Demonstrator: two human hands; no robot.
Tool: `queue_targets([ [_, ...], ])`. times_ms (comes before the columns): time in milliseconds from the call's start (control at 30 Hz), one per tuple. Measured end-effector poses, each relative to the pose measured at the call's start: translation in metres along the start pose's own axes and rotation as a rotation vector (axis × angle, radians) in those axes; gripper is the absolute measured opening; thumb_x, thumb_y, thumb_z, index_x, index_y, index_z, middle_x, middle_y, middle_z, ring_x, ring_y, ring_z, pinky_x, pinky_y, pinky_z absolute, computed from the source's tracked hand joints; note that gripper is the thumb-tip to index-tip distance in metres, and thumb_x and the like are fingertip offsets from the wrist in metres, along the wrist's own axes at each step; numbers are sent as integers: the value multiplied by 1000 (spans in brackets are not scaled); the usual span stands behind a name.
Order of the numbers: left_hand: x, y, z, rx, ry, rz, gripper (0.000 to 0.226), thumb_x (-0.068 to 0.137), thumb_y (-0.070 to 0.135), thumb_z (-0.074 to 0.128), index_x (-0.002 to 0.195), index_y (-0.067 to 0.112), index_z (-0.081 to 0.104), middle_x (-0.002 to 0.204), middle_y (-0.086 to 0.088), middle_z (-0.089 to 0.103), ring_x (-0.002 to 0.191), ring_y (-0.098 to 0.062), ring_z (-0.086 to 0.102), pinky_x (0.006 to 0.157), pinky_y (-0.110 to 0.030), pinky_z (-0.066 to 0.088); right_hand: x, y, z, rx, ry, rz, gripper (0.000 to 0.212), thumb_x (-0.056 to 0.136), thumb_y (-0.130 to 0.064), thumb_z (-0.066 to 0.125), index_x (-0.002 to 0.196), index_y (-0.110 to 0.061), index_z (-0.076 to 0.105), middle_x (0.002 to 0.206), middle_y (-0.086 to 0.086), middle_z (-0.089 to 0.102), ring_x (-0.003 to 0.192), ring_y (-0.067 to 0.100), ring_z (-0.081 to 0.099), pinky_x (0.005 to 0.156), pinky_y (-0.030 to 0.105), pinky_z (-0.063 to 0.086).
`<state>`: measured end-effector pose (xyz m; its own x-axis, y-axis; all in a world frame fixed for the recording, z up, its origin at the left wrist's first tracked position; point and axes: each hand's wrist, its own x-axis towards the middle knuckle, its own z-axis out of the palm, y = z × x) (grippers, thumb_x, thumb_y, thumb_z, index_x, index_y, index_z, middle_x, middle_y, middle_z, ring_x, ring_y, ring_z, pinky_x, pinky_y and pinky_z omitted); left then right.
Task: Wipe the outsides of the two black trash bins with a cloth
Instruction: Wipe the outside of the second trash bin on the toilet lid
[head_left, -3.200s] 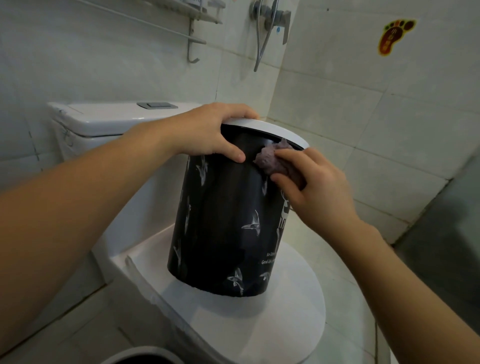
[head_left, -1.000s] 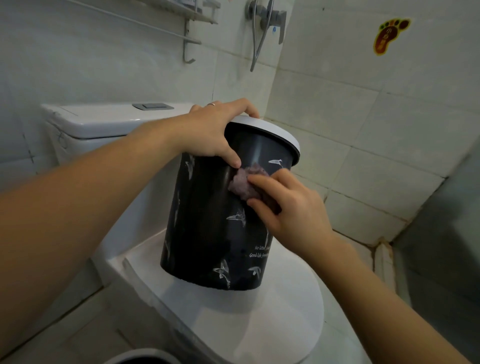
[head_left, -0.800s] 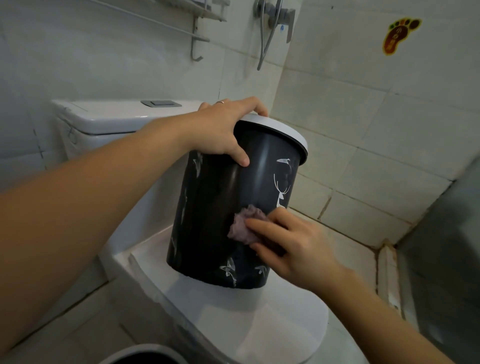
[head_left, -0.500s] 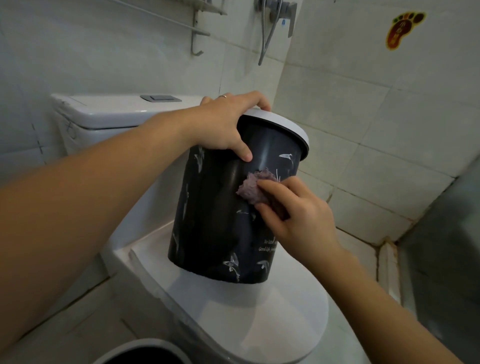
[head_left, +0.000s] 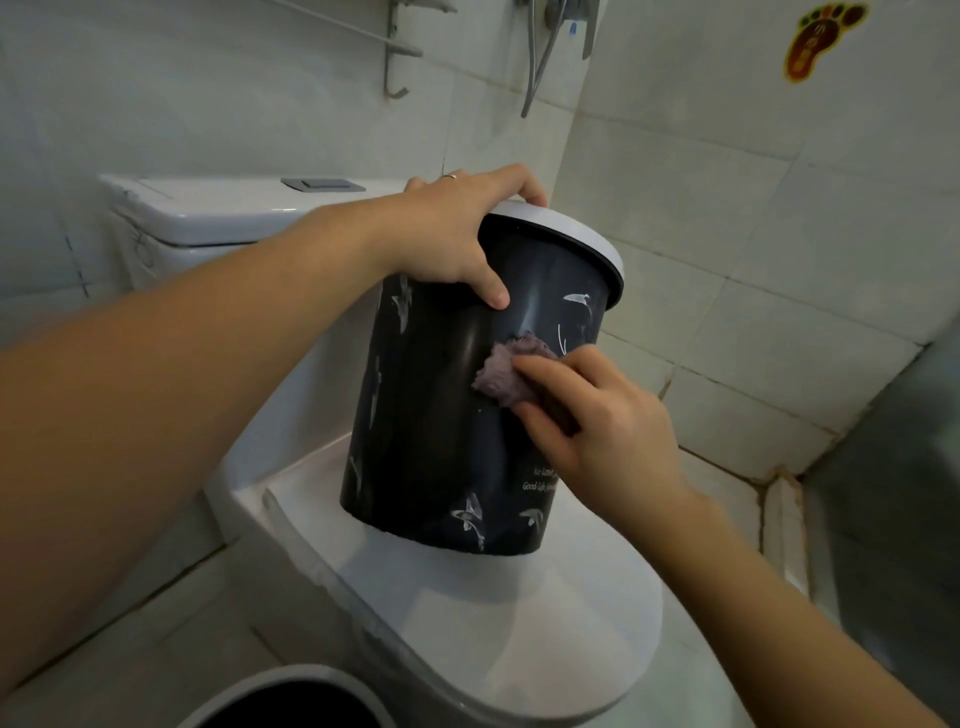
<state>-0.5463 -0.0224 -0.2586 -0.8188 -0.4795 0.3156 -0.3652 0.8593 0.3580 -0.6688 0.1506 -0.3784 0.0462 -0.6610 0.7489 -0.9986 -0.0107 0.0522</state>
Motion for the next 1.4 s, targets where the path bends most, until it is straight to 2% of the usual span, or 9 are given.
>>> queue_targets([
  [167,2,-3,0,-15,-3,-1,78,71,29,87,133,41,41,115,4,43,107,-21,36,94,-37,29,-18,-8,3,18,-114,-127,29,92,-33,61,119,-24,69,93,3,57,69,23,56,49,36,50],
  [333,2,-2,0,-31,-22,6,77,72,28,86,131,42,40,119,7,45,110,-22,41,97,-39,30,-39,-8,3,34,-205,-274,26,95,-32,59,119,-25,68,94,3,58,71,21,56,49,28,45],
  [467,3,0,1,-23,-6,16,78,69,28,87,131,39,42,117,7,46,108,-21,42,98,-39,30,-21,2,3,36,-62,-103,29,94,-33,59,119,-23,68,95,3,59,72,25,58,50,38,51],
  [533,3,0,2,-21,-7,19,78,70,28,87,132,38,42,117,7,45,107,-19,41,97,-39,30,-14,8,2,40,3,14,31,94,-35,59,120,-20,67,96,3,60,71,26,59,51,38,52],
  [600,3,0,1,-20,-9,15,78,70,28,87,132,38,42,117,7,45,106,-19,40,96,-38,29,-16,10,4,50,0,33,34,93,-36,59,121,-19,67,97,3,60,72,25,59,53,38,53],
  [900,6,-5,1,-51,-24,3,76,69,28,87,127,44,41,120,7,48,109,-23,45,95,-40,35,-54,2,8,57,-175,-259,27,97,-34,59,120,-22,67,94,3,58,73,20,55,52,29,46],
  [1100,7,-7,1,-50,-8,-8,75,69,28,88,128,42,42,118,9,49,107,-21,46,100,-43,35,-22,5,8,76,15,48,31,91,-34,65,119,-21,70,95,2,60,73,22,59,54,37,53],
  [1233,7,-9,0,-52,-7,-20,75,68,29,88,126,42,42,119,7,52,109,-23,49,103,-47,38,-38,-6,12,92,-99,-118,28,92,-33,64,119,-24,68,95,4,59,74,24,58,53,38,52],
  [1400,7,-14,0,-56,-14,-39,75,67,33,88,123,47,40,121,6,53,111,-26,51,101,-48,40,-65,-12,12,119,-252,-291,24,96,-33,63,117,-24,69,92,3,58,71,19,53,49,31,47],
])
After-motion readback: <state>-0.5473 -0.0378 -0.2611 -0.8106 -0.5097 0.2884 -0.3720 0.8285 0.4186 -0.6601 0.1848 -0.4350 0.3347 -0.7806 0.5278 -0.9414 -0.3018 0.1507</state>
